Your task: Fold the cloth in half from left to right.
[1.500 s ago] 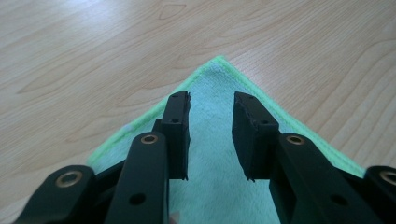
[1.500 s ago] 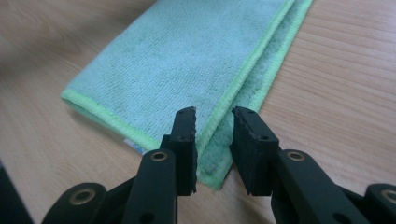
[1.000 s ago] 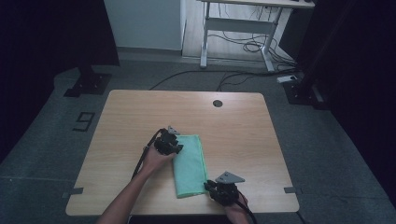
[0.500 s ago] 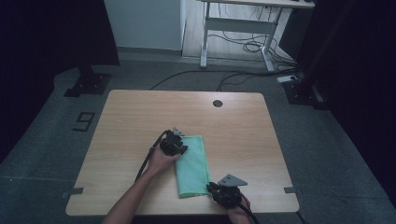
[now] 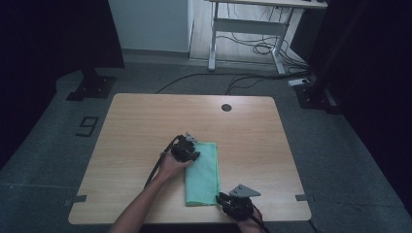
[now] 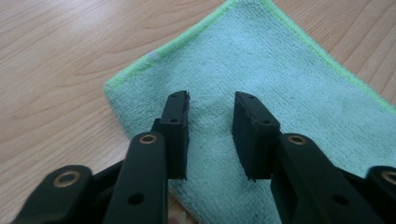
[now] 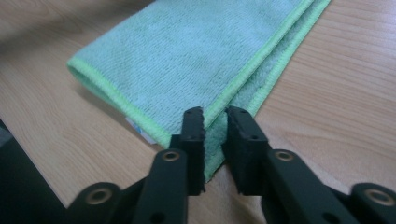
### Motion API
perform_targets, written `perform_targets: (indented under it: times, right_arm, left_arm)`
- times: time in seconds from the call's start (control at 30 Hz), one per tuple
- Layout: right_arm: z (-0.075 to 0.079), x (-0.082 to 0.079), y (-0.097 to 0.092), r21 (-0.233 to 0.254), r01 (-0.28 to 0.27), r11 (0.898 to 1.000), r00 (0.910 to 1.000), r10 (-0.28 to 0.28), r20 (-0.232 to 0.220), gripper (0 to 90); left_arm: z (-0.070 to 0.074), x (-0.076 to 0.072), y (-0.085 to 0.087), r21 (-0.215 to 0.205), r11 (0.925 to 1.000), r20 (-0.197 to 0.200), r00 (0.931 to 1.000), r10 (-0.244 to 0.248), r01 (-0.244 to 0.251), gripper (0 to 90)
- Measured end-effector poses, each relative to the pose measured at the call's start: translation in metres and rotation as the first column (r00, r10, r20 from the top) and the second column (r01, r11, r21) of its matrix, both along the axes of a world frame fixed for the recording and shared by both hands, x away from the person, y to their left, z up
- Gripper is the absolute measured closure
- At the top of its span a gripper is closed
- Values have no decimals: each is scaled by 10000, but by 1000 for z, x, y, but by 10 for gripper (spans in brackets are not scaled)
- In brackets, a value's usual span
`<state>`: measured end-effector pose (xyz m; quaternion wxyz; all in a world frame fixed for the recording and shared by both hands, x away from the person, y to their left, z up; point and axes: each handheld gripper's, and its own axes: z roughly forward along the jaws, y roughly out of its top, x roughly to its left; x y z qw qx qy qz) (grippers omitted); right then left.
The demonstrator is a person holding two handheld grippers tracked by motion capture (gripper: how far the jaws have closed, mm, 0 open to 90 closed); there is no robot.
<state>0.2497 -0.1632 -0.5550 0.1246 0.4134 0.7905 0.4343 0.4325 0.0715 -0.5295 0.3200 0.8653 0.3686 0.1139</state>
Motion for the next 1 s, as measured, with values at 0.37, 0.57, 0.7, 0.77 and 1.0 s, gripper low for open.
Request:
perform_targets:
  times: [0.37,0.57,0.7,0.77,1.0]
  right_arm:
    - [25,23,10,547,48,9985,9968,-91,793,647]
    - [27,56,40,474,-459,9978,9965,423,727,646]
    - [27,77,55,447,-730,9963,9957,703,602,657]
    - [28,91,65,365,-906,9952,9943,883,597,658]
    - [25,118,89,211,-1144,9932,9925,1133,452,658]
  left_arm:
    - [5,-3,15,-184,9998,205,9998,48,-45,653]
    - [2,3,15,-60,10000,51,10000,-54,55,661]
    - [2,7,17,-122,9999,34,10000,-42,42,666]
    - [0,9,16,-73,10000,-71,10000,-56,55,667]
    - [-2,10,17,-166,9998,-178,9998,-67,64,673]
